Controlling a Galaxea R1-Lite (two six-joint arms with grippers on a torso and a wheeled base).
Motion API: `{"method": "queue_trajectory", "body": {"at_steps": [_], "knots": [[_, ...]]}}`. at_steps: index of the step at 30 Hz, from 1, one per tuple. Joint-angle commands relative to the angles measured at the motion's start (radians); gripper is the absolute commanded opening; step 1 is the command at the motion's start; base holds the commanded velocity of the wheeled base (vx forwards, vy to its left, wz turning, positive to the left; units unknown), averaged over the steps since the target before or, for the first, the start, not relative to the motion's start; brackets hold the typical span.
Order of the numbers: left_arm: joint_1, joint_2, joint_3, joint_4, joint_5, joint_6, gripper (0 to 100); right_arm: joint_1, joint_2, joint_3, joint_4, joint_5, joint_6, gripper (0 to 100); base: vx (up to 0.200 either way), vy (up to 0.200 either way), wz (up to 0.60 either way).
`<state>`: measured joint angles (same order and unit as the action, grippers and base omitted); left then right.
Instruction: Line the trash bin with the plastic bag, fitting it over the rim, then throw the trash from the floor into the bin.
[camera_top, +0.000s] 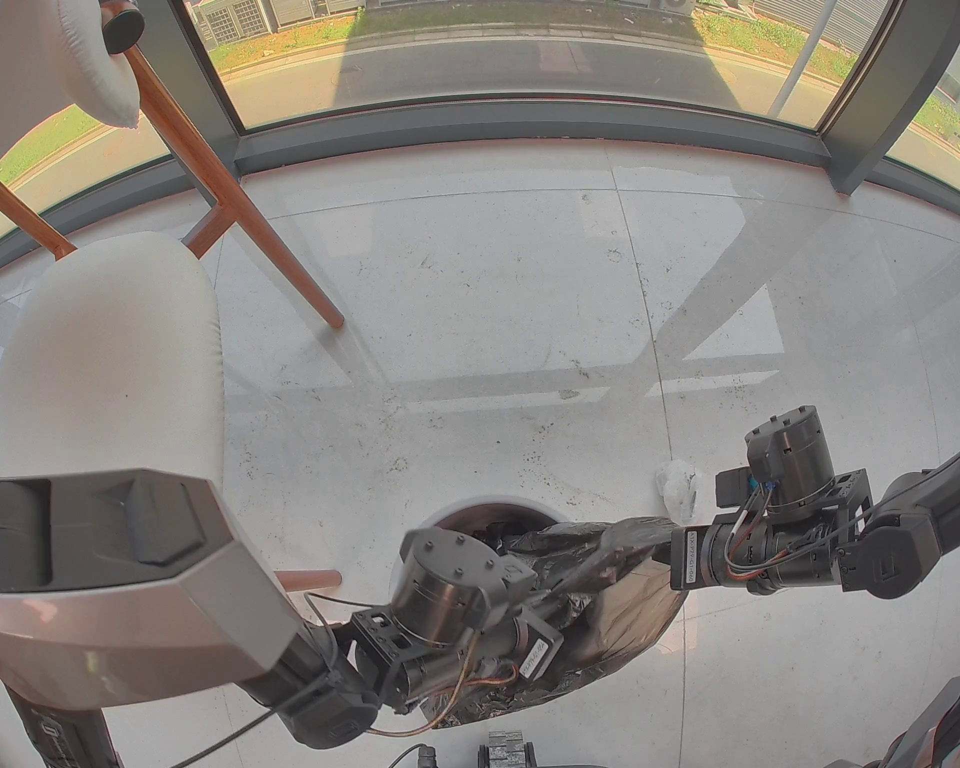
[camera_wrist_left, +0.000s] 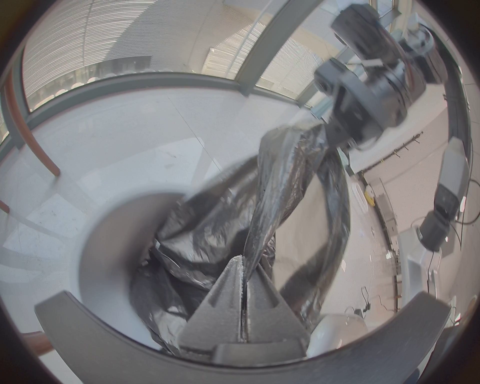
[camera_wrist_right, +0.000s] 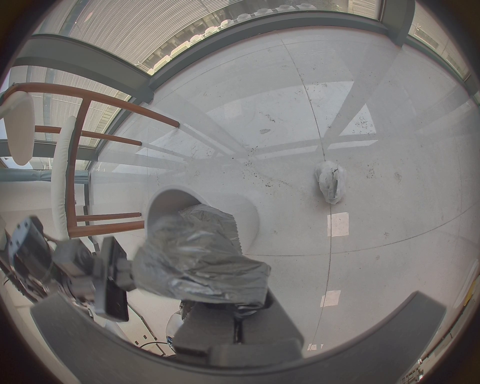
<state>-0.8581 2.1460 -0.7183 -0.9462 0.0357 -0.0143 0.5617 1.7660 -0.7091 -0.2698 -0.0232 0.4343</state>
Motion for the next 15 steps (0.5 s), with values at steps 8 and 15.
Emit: {"method": "queue_trajectory", "body": {"at_steps": [8,15], "knots": [[0.131,-0.213,-0.052,0.125,-0.007,0.002,0,0.055,0.007,-0.007,-0.002,0.011,-0.003,0,0.000,0.000,0.00],[0.198,-0.255,-0.067,0.204,-0.016,0.030,0,0.070,0.041,-0.004,-0.077,0.011,-0.025,0,0.000,0.000,0.00]]}}
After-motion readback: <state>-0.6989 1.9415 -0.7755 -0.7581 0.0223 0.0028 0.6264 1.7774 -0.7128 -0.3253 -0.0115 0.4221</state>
